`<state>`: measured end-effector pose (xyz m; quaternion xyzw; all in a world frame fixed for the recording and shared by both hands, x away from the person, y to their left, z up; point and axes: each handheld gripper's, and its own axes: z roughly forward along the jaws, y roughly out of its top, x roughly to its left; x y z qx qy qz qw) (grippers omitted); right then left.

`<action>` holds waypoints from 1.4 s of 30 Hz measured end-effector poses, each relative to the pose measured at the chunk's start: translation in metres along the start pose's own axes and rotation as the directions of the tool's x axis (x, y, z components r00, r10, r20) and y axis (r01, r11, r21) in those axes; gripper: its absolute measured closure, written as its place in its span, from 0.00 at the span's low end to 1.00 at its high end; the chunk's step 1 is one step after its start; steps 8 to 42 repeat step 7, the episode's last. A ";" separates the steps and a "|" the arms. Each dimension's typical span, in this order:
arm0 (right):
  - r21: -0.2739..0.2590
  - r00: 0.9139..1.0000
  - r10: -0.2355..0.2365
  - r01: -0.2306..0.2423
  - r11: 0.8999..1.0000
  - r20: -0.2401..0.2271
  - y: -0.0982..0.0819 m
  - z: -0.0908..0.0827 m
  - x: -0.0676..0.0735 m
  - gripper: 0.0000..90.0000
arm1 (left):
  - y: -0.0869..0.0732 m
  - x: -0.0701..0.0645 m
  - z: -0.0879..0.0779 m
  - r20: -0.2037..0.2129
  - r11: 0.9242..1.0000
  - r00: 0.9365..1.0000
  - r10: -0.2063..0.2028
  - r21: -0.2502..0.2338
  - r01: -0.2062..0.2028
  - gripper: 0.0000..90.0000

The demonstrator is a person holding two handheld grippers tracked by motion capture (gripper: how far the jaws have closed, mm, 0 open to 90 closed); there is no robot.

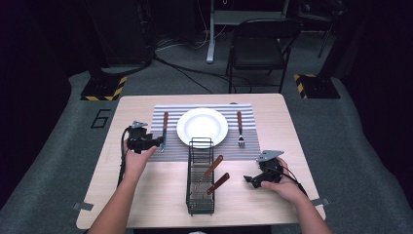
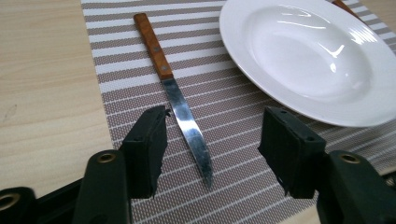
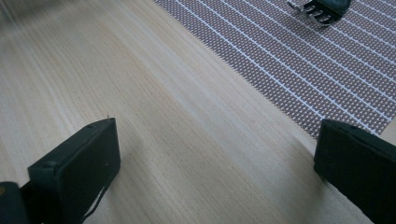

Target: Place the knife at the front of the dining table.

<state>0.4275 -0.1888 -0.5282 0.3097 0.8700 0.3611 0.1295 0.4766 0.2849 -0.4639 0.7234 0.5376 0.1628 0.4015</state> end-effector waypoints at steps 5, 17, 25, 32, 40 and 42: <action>0.001 1.000 0.001 -0.001 1.000 0.001 0.000 0.000 0.000 0.00 | -0.010 0.005 -0.014 0.000 1.000 1.000 0.007 0.008 -0.007 0.40; -0.003 1.000 -0.004 0.004 1.000 0.002 0.000 0.000 0.000 0.00 | -0.012 0.007 -0.017 -0.004 1.000 1.000 0.007 0.014 -0.006 0.39; -0.003 1.000 -0.004 0.004 1.000 0.002 0.000 0.000 0.000 0.00 | -0.012 0.007 -0.017 -0.004 1.000 1.000 0.007 0.014 -0.006 0.39; -0.003 1.000 -0.004 0.004 1.000 0.002 0.000 0.000 0.000 0.00 | -0.012 0.007 -0.017 -0.004 1.000 1.000 0.007 0.014 -0.006 0.39; -0.003 1.000 -0.004 0.004 1.000 0.002 0.000 0.000 0.000 0.00 | -0.012 0.007 -0.017 -0.004 1.000 1.000 0.007 0.014 -0.006 0.39; -0.003 1.000 -0.004 0.004 1.000 0.002 0.000 0.000 0.000 0.00 | -0.012 0.007 -0.017 -0.004 1.000 1.000 0.007 0.014 -0.006 0.39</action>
